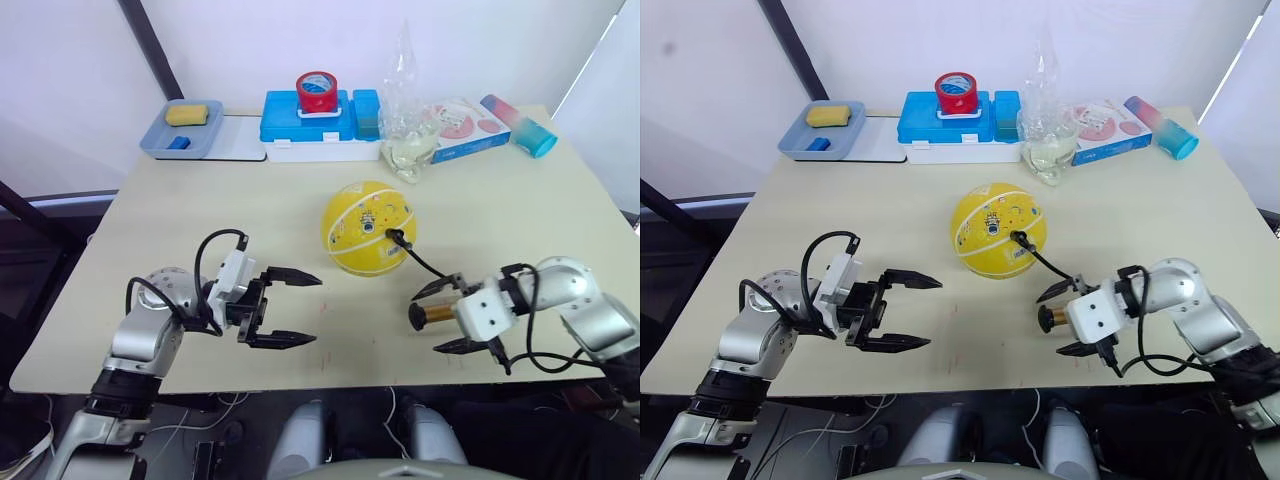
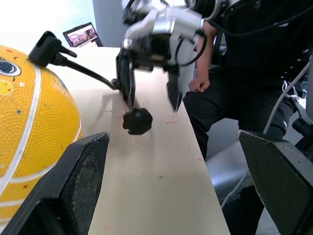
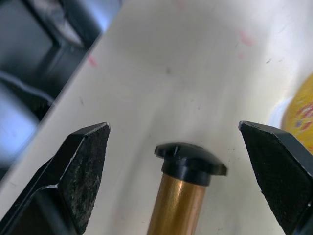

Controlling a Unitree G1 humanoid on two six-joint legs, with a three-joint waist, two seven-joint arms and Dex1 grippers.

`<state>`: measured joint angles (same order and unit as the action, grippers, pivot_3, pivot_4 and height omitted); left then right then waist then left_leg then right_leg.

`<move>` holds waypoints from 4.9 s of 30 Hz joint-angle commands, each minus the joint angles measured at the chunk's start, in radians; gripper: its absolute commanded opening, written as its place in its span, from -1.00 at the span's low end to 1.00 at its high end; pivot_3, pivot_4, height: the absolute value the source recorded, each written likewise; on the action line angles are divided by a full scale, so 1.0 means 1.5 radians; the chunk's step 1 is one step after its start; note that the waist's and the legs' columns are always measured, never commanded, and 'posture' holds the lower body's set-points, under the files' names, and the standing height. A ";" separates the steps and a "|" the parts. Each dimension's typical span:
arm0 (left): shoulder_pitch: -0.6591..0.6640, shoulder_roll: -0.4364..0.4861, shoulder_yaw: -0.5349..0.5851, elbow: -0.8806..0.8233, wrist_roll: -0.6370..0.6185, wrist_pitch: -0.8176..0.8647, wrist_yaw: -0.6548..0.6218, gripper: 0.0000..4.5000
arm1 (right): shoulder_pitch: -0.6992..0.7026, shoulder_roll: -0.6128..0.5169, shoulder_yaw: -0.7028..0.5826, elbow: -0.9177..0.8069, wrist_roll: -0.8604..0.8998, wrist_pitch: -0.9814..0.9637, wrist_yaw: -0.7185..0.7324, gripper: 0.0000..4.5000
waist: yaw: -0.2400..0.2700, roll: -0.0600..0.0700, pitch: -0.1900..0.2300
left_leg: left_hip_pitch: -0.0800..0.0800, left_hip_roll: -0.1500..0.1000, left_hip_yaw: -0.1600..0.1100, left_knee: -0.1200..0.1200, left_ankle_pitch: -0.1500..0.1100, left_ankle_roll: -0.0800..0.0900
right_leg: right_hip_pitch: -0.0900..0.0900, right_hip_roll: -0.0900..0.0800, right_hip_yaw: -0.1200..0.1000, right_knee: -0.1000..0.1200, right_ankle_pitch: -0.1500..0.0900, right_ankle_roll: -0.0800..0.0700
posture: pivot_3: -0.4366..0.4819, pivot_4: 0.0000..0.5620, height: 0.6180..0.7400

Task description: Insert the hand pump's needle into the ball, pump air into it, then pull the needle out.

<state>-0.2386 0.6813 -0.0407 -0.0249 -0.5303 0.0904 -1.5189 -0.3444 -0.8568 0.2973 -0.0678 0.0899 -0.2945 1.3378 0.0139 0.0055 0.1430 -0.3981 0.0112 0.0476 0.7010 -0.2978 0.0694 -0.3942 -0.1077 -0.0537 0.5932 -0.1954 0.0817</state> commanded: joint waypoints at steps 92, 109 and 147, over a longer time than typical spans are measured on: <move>-0.356 -0.332 -0.076 0.392 0.268 -0.034 0.414 1.00 | -0.064 0.164 -0.134 -0.267 0.221 0.772 -0.531 -0.98 | 0.018 -0.005 0.000 | -0.001 -0.002 -0.002 0.001 0.000 0.002 | 0.000 0.002 0.001 0.002 0.002 -0.002 | -0.05 -0.47 0.95; -0.349 -0.339 -0.095 0.485 0.311 -0.096 0.434 1.00 | -0.074 0.126 -0.210 -0.384 0.276 0.859 -0.534 -0.98 | 0.024 -0.005 0.000 | -0.001 -0.003 -0.003 0.001 0.000 0.002 | 0.000 0.001 0.000 0.001 0.002 -0.002 | -0.05 -0.47 0.95; -0.358 -0.354 -0.041 0.452 0.232 -0.152 0.401 1.00 | 0.073 0.056 -0.243 -0.335 0.204 0.694 -0.523 -0.98 | 0.024 -0.005 -0.005 | -0.001 -0.002 -0.005 0.001 -0.002 0.004 | 0.001 0.000 -0.002 0.000 0.002 -0.002 | -0.05 -0.47 0.95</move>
<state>-0.7938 0.1526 -0.0953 0.6538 -0.1824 -0.1520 -0.9059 -0.2398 -0.7676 -0.0517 -0.5635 0.4221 0.8010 0.5441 0.0493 -0.0022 0.1359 -0.4003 0.0089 0.0397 0.7021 -0.3001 0.0760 -0.3921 -0.1070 -0.0565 0.5930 -0.1927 0.0783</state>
